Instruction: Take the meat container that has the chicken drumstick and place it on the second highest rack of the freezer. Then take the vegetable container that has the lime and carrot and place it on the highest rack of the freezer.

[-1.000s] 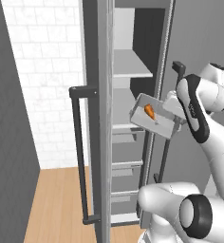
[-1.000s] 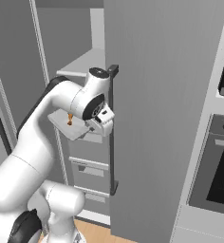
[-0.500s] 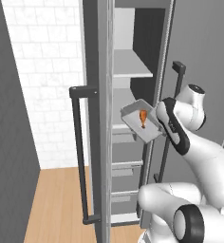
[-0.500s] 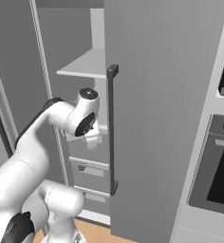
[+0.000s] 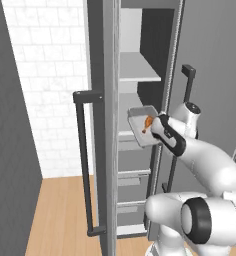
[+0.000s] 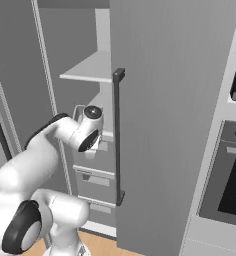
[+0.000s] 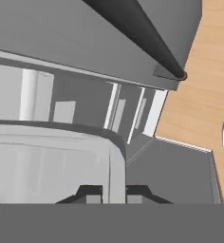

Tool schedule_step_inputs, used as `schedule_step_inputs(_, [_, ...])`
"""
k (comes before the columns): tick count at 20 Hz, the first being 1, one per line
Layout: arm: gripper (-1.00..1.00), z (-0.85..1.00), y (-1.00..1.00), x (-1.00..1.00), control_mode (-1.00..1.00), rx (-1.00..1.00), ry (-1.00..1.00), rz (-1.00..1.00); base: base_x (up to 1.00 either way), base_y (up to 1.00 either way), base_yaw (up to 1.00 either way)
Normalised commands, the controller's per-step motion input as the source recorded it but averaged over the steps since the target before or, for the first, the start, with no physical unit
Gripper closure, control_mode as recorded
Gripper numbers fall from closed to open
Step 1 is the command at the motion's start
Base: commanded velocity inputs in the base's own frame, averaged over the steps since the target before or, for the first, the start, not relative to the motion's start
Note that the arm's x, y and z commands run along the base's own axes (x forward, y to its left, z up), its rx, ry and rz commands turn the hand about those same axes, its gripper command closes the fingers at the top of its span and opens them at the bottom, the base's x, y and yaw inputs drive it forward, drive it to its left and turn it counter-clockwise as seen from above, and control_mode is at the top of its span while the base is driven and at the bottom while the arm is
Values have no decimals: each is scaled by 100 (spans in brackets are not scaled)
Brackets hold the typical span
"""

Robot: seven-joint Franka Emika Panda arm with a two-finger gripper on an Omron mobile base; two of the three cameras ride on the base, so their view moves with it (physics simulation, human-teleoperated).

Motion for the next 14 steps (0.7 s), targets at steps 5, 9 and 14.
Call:
schedule_step_inputs(5, [100,0,35,52,-100,4,0,-3,0,0,0])
schedule_step_inputs(9, [100,0,37,37,-100,0,-3,0,0,0,0])
schedule_step_inputs(14, [100,2,11,29,-100,0,-4,-7,0,0,0])
